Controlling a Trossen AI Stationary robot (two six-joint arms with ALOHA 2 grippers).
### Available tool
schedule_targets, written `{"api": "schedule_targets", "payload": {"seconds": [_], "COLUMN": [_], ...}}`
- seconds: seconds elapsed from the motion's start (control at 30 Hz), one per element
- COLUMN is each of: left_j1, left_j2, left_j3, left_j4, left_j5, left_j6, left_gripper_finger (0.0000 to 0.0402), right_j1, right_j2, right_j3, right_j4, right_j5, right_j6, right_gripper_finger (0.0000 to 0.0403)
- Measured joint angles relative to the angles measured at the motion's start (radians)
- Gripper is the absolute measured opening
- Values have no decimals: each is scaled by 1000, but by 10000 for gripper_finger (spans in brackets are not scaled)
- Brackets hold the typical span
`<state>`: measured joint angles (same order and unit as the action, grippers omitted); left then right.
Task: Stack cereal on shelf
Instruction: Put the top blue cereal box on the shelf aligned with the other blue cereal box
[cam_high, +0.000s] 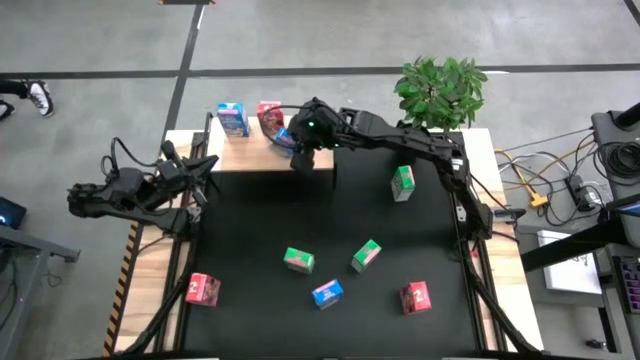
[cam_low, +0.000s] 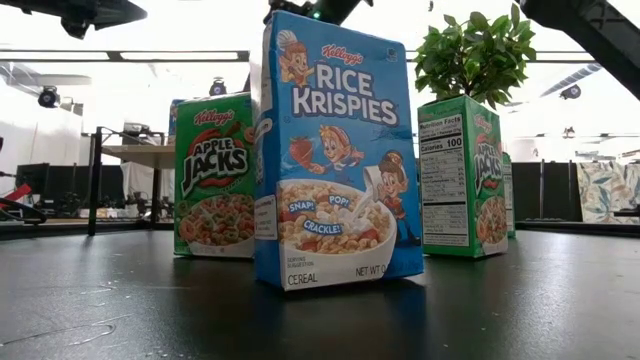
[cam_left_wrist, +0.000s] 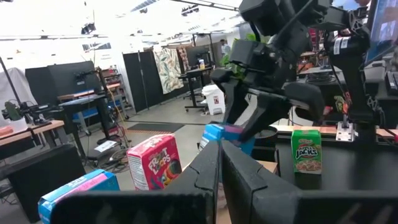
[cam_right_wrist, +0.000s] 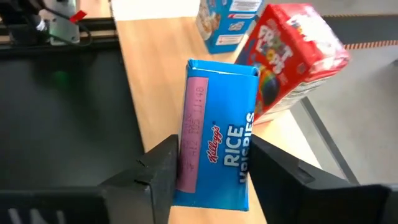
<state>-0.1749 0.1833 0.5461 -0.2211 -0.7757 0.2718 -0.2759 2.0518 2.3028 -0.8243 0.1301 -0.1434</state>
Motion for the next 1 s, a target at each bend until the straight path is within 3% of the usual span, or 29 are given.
{"api": "schedule_targets", "payload": {"seconds": [0.4, 0.73, 0.83, 1.0], "left_j1": [0, -1, -1, -1], "left_j2": [0, 1, 1, 9], "left_j3": [0, -1, -1, -1], "left_j4": [-1, -6, -9, 31], "left_j5": [0, 6, 71, 269], "left_j6": [0, -2, -15, -27], "left_gripper_finger": [0, 0, 0, 0], "right_j1": [-25, -19, 1, 86], "right_j2": [0, -50, -85, -142], "right_j3": [-1, -2, -2, -31], "right_j4": [23, 13, -15, -36], "right_j5": [1, 2, 1, 4], "right_j6": [12, 13, 12, -40], "right_gripper_finger": [237, 235, 224, 197]}}
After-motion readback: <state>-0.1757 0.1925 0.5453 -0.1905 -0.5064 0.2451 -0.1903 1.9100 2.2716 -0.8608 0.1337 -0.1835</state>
